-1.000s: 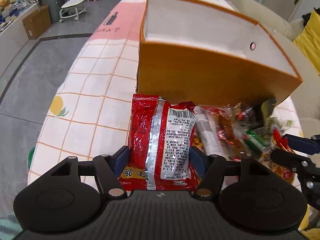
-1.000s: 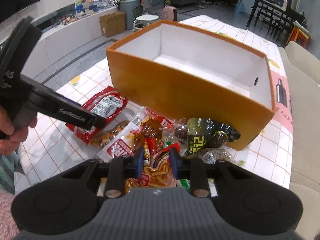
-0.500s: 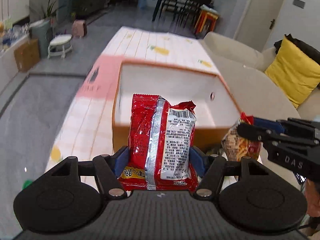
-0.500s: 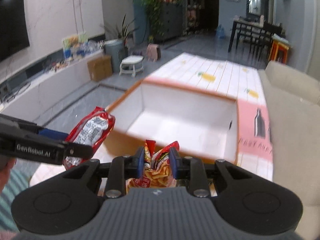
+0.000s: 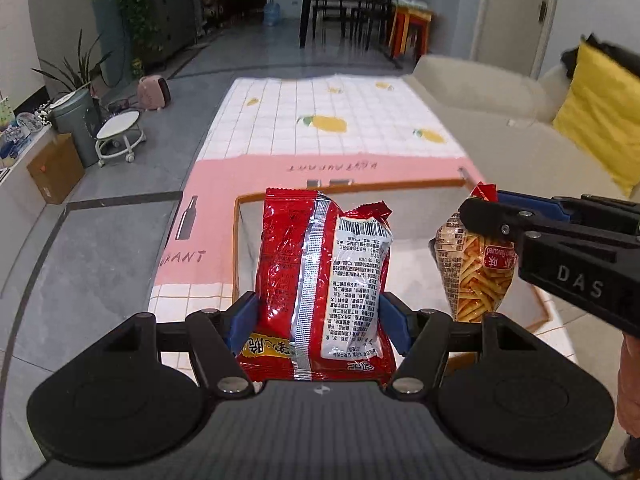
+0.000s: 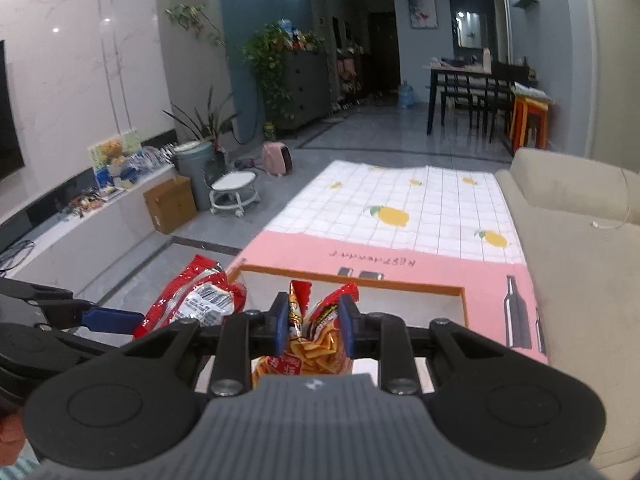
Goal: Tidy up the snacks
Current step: 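Carry both bags over the orange box and release them inside, then withdraw both tools back toward the remaining snacks, then grasp the braised-meat packet with the left tool while the right tool grasps the green sausage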
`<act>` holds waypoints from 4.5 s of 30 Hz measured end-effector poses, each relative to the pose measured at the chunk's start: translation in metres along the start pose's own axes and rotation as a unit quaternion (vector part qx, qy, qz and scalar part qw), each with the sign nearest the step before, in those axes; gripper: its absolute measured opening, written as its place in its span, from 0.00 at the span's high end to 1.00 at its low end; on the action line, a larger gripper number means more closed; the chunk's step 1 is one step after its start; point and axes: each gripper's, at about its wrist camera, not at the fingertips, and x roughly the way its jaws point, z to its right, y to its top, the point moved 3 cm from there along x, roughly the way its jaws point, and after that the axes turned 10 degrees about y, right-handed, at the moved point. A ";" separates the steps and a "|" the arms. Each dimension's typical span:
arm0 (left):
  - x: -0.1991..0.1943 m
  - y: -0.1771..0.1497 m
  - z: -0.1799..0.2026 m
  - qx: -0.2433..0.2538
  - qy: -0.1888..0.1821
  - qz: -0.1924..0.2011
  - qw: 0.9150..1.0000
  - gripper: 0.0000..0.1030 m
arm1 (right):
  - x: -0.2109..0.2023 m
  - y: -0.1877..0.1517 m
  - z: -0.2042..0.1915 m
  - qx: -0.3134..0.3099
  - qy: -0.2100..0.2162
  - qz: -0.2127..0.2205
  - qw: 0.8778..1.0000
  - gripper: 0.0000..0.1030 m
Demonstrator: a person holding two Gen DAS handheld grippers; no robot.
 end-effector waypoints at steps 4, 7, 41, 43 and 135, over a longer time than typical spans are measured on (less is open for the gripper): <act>0.033 0.000 0.000 0.008 0.002 -0.039 0.999 0.27 | 0.035 -0.009 0.009 0.000 -0.030 -0.025 0.999 0.78; 0.050 -0.002 0.002 0.031 0.012 -0.060 0.998 0.27 | 0.058 -0.018 0.017 0.024 -0.019 -0.055 0.998 0.78; 0.101 -0.019 0.032 0.154 0.035 -0.122 0.980 0.15 | 0.117 -0.071 0.050 0.201 0.023 -0.181 0.962 0.52; 0.097 -0.019 0.032 0.149 0.034 -0.118 0.981 0.14 | 0.113 -0.070 0.050 0.203 0.020 -0.177 0.963 0.50; 0.007 -0.146 0.059 -0.058 -0.114 -0.071 0.989 0.60 | -0.023 -0.204 -0.001 0.014 0.002 -0.179 0.984 0.73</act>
